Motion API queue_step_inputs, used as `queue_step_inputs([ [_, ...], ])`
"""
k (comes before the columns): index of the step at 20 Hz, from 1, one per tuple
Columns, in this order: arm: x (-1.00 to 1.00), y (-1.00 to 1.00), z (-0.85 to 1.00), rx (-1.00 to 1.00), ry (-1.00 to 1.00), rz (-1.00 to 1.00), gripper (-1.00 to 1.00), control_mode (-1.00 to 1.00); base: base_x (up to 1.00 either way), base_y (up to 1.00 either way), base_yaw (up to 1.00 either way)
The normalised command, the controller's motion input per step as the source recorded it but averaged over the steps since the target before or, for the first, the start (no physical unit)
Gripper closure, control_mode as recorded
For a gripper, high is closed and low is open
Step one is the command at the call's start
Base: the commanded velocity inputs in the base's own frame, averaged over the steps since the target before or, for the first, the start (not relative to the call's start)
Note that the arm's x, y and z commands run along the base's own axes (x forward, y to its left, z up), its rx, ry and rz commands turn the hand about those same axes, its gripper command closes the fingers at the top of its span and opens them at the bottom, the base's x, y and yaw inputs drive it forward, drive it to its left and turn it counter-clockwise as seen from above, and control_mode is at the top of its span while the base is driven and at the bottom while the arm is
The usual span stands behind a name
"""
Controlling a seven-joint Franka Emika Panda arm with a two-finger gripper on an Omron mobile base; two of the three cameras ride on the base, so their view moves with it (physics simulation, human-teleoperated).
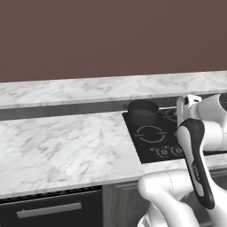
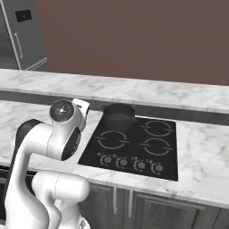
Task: Move the pot and pan from the stove into the sink.
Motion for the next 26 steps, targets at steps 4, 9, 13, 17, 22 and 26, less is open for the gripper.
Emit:
queue_step_inputs([
  [4, 0.0, 0.0, 0.0, 0.0, 0.0, 0.0, -1.0, 1.0, 0.0, -0.48, 0.01],
  [9, 0.0, 0.0, 0.0, 0.0, 0.0, 0.0, -1.0, 1.0, 0.0, -0.47, 0.03],
  [13, 0.0, 0.0, 0.0, 0.0, 0.0, 0.0, -1.0, 1.0, 0.0, -0.09, 0.01],
  [17, 0.0, 0.0, 0.0, 0.0, 0.0, 0.0, -1.0, 1.0, 0.22, 0.0, 0.0],
  [22, 0.0, 0.0, 0.0, 0.0, 0.0, 0.0, -1.0, 1.0, 0.46, 0.0, 0.0],
  [26, 0.0, 0.0, 0.0, 0.0, 0.0, 0.0, -1.0, 1.0, 0.42, 0.0, 0.0],
])
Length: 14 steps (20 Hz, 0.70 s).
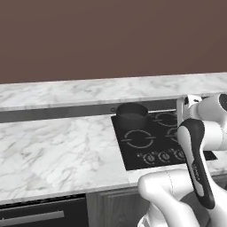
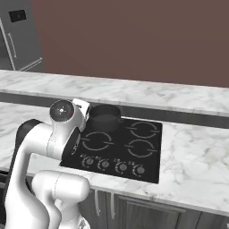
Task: Move the pot and pan from the stove into the sink.
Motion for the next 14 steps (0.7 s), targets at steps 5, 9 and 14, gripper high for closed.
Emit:
queue_step_inputs([
  [5, 0.0, 0.0, 0.0, 0.0, 0.0, 0.0, -1.0, -1.0, 0.09, 0.0, 0.0],
  [9, 0.08, 0.0, 0.0, 0.0, 0.0, 0.0, -1.0, -1.0, 0.0, 0.0, 0.0],
  [14, 0.51, 0.0, -0.03, 0.0, 0.03, 0.0, -1.0, -1.0, 0.0, 0.0, 0.0],
])
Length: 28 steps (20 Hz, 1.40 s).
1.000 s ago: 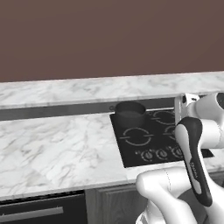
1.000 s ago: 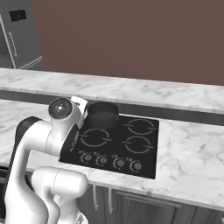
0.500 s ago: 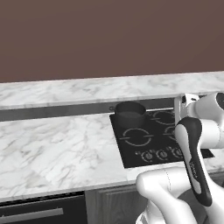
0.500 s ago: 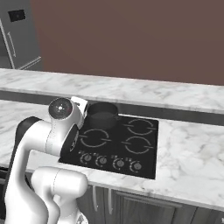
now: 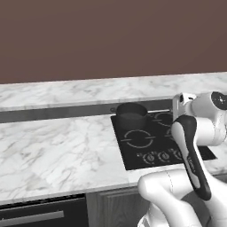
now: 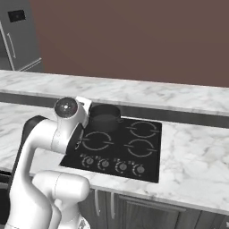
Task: Move the pot and pan from the stove into the sink.
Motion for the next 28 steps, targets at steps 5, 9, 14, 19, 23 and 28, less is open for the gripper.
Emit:
queue_step_inputs([
  [5, 0.57, 0.0, -0.02, 0.0, 0.05, 0.0, -1.0, -1.0, 0.0, 0.0, 0.0],
  [9, 0.59, 0.0, 0.0, 0.0, 0.05, 0.0, -1.0, -1.0, 0.0, 0.0, 0.0],
  [14, 0.41, 0.0, 0.0, 0.0, 0.03, 0.01, -1.0, -1.0, 0.0, 0.0, 0.0],
  [19, 0.33, 0.0, -0.04, 0.01, 0.02, 0.04, -1.0, -1.0, 0.0, 0.0, 0.0],
  [23, 0.19, 0.0, -0.12, 0.02, 0.04, 0.08, -1.0, -1.0, 0.0, 0.0, 0.0],
  [28, 0.09, 0.0, -0.1, 0.05, 0.01, 0.12, -1.0, -1.0, 0.0, 0.0, 0.0],
])
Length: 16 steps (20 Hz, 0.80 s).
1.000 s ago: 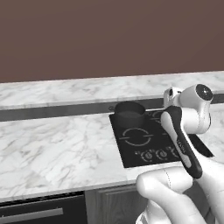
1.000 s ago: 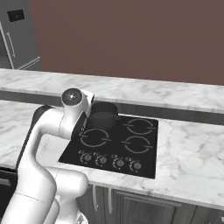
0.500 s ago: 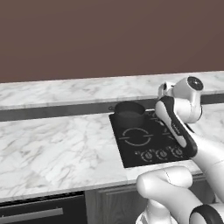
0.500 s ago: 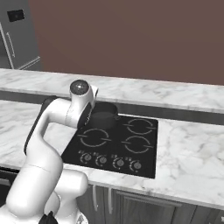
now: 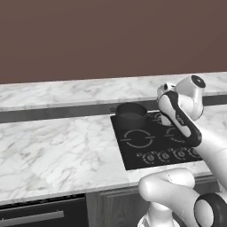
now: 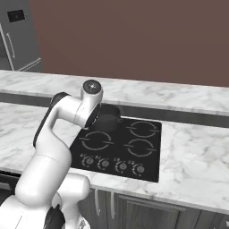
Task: Move the pot and pan from the stove into the sink.
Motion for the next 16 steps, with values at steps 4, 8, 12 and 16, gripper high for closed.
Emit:
queue_step_inputs([
  [4, 0.02, 0.0, -0.03, 0.01, 0.0, 0.09, -1.0, -1.0, 0.0, 0.0, 0.0],
  [8, 0.15, 0.0, -0.05, -0.01, 0.0, 0.0, -1.0, -1.0, 0.0, 0.0, 0.0],
  [12, 0.24, 0.0, -0.22, -0.06, 0.0, 0.0, -1.0, -1.0, 0.0, 0.0, 0.0],
  [16, 0.27, 0.0, -0.23, -0.04, 0.0, 0.0, -1.0, -1.0, 0.0, 0.0, 0.0],
])
